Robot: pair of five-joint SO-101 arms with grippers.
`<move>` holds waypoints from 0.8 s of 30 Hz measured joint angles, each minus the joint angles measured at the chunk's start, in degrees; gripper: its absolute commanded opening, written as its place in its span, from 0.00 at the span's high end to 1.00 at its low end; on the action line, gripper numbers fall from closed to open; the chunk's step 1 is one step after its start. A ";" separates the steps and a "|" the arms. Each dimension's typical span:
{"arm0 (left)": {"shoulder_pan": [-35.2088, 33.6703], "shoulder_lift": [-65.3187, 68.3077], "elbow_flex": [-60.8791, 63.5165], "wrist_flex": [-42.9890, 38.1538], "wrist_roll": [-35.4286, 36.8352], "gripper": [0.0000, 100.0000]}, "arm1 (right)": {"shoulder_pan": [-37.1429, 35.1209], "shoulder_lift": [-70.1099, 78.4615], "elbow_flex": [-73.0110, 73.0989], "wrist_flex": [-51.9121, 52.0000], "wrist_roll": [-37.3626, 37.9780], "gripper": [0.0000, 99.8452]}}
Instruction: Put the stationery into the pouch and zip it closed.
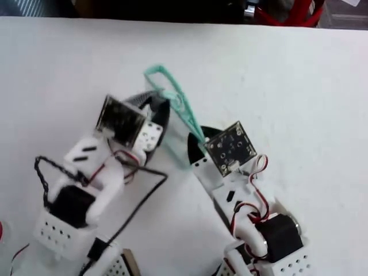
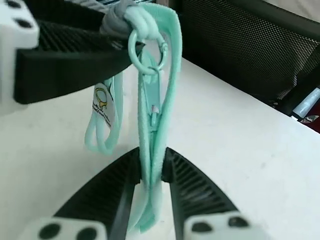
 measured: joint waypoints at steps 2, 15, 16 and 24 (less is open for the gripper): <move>-1.05 1.49 -1.85 0.53 0.00 0.98 | 0.00 0.00 0.00 0.00 0.00 0.98; -13.98 2.73 -3.78 0.44 -3.87 0.98 | -0.26 -0.09 1.85 -0.09 -0.97 0.98; -14.59 2.73 -3.78 0.44 -3.96 0.98 | -0.26 -0.26 1.85 -0.09 -1.32 0.98; -22.86 10.11 -3.87 -2.37 -4.22 0.98 | -0.26 -0.44 2.20 -0.09 -1.67 0.98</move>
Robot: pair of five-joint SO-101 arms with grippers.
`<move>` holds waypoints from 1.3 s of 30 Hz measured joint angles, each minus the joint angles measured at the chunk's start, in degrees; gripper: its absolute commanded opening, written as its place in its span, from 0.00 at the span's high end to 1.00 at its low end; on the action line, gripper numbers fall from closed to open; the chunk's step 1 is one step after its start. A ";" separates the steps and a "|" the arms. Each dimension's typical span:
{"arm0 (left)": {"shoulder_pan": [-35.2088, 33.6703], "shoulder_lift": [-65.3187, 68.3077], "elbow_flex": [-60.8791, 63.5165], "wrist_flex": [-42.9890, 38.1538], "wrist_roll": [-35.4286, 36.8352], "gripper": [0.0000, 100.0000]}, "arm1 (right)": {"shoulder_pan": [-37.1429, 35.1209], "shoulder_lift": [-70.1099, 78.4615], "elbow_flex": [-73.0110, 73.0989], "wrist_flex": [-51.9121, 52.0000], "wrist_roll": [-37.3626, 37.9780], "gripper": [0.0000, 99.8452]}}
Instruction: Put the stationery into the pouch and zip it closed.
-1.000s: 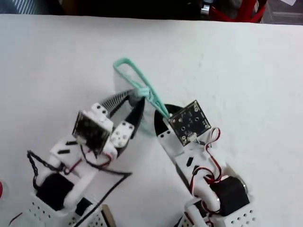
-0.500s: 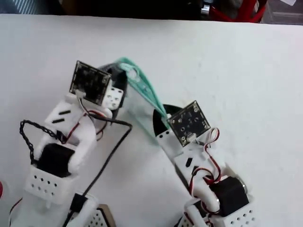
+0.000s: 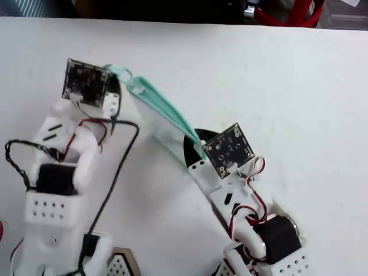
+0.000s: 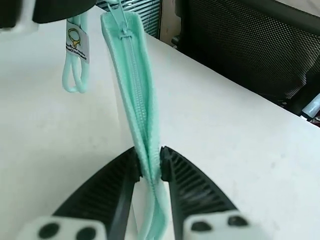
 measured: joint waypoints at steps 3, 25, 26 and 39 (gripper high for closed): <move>-3.52 5.98 -0.53 -3.16 0.00 0.98 | 0.00 0.00 0.18 0.00 0.00 0.98; -2.73 13.01 -2.55 -3.96 2.37 0.77 | -1.23 0.88 5.45 -4.40 -3.25 0.98; -2.55 13.19 -2.55 -3.96 2.37 0.77 | -1.23 0.97 5.98 -4.48 -3.25 0.98; -5.45 13.45 -6.33 -5.54 6.68 0.94 | 8.62 0.97 12.22 -11.08 -3.25 0.98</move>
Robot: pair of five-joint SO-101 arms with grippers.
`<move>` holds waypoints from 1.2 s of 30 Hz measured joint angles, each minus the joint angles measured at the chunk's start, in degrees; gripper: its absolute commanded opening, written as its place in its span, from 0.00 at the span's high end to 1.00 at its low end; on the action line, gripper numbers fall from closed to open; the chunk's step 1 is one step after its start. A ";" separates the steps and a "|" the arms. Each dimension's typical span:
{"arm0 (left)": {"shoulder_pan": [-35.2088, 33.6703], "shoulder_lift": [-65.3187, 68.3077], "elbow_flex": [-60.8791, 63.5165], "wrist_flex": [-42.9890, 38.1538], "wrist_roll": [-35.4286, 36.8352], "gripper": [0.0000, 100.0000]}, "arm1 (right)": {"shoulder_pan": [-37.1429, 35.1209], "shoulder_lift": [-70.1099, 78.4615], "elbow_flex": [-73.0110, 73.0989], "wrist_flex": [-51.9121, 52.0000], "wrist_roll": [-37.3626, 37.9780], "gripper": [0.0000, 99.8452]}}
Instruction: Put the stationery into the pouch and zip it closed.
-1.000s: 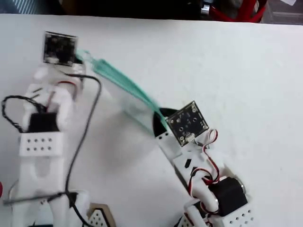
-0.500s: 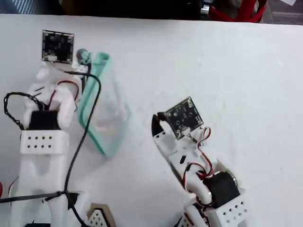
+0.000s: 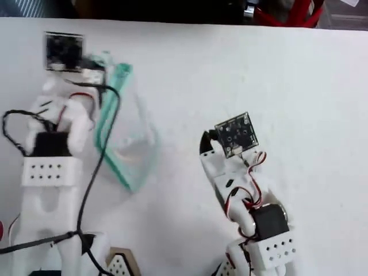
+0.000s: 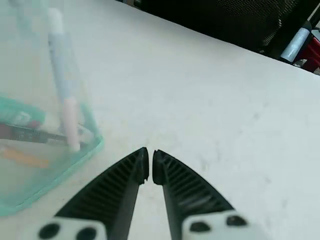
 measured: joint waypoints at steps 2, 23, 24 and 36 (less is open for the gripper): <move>-4.13 0.00 -1.93 1.76 0.44 0.95 | 0.18 0.00 1.41 -1.14 0.00 0.98; -5.10 3.78 -18.81 15.12 -2.37 0.95 | 0.88 -0.35 3.87 -3.96 0.00 0.98; -2.81 5.27 -16.79 13.45 -2.37 0.95 | 1.23 -0.35 3.87 -3.96 0.00 0.98; 21.54 25.32 -8.62 -9.49 2.02 0.94 | 13.19 -0.35 4.31 -7.47 -0.09 0.98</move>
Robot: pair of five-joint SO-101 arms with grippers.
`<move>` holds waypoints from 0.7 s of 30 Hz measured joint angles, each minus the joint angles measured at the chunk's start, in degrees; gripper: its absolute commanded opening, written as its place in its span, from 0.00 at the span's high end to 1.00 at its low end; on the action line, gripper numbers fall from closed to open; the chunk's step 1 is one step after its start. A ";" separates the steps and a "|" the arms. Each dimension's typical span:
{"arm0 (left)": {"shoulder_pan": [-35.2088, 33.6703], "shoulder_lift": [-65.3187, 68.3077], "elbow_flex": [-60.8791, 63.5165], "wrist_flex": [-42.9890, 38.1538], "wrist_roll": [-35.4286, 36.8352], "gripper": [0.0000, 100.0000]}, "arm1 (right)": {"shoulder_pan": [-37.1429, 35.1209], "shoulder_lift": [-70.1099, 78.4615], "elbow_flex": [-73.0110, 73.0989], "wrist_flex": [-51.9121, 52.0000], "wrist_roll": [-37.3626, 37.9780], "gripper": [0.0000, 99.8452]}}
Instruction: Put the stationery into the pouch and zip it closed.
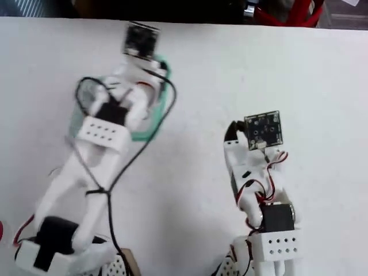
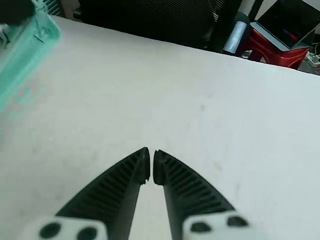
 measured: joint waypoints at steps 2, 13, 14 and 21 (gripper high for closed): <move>3.25 3.08 -0.18 -1.05 0.00 0.95 | 0.44 0.00 0.79 -0.97 0.00 0.98; 11.08 19.43 -12.13 0.09 1.76 0.79 | 1.05 0.00 1.58 -2.29 0.00 0.98; 11.16 19.60 -13.10 1.32 3.69 0.79 | 1.05 0.00 1.76 -2.37 0.00 0.98; 11.25 19.87 -26.99 17.85 7.30 0.76 | 1.05 0.00 3.52 -4.57 0.00 0.98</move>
